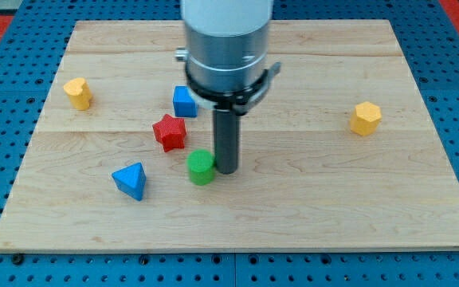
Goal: Push the triangle into the cube and red star
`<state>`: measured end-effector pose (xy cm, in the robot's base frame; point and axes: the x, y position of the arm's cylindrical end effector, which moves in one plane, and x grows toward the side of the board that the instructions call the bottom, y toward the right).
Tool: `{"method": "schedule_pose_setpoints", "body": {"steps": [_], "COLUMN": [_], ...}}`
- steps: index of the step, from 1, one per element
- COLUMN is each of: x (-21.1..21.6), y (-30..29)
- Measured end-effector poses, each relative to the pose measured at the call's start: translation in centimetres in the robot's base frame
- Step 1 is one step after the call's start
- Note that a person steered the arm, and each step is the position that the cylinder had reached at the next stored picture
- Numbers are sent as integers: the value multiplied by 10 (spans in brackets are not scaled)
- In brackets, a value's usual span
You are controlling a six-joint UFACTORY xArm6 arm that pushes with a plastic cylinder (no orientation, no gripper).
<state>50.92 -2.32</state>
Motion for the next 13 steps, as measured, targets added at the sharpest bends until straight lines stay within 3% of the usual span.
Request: {"method": "schedule_pose_setpoints", "body": {"steps": [1, 2, 3, 4, 5, 7, 8, 9, 11, 12, 13], "x": [47, 48, 47, 47, 31, -45, -58, -58, -30, -57, -72], "y": [-17, -45, -123, -146, -158, -72, -71, -140, -170, -221, -190]}}
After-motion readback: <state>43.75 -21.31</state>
